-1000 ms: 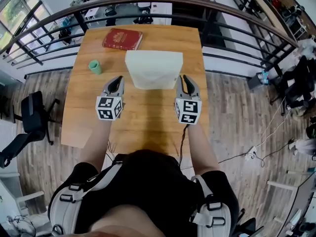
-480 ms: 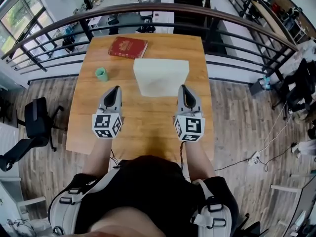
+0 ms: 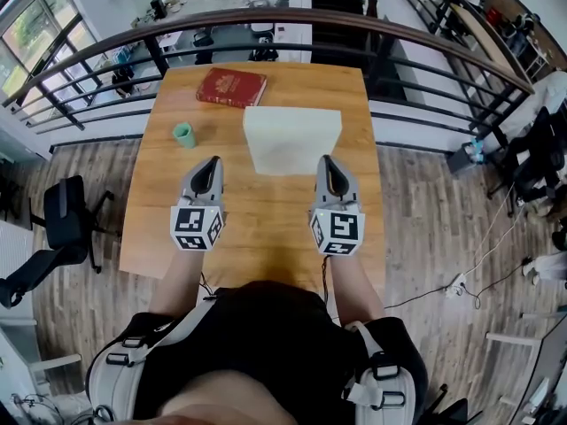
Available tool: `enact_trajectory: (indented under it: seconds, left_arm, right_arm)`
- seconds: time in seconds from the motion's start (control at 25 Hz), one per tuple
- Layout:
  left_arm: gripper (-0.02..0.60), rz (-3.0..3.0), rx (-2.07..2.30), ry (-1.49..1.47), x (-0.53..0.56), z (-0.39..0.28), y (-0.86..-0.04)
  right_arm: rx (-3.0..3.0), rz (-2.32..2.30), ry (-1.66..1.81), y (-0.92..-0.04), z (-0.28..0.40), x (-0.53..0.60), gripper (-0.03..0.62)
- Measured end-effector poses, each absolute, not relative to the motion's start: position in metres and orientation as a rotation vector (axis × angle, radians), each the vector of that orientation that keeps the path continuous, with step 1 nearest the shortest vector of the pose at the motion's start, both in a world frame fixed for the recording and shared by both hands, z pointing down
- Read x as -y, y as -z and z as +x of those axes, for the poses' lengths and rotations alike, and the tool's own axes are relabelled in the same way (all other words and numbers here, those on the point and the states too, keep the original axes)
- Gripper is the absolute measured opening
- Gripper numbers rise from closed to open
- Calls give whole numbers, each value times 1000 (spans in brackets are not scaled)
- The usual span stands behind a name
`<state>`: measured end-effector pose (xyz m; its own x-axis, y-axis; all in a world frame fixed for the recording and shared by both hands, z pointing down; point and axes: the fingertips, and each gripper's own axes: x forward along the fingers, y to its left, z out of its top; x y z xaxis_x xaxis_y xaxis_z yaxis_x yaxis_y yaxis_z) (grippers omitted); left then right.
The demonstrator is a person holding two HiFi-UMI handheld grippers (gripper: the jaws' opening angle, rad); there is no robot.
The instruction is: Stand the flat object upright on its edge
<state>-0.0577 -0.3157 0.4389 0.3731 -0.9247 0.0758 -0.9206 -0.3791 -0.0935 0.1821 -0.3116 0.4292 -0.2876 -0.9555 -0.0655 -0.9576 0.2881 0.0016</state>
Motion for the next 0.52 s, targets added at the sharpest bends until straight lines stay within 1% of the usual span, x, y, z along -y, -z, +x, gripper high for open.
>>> enact_trajectory:
  seconds: [0.52]
  left_arm:
    - [5, -2547, -1723, 196, 309, -58, -441]
  right_arm:
    - [-2487, -1822, -59, -431, 174, 310, 5]
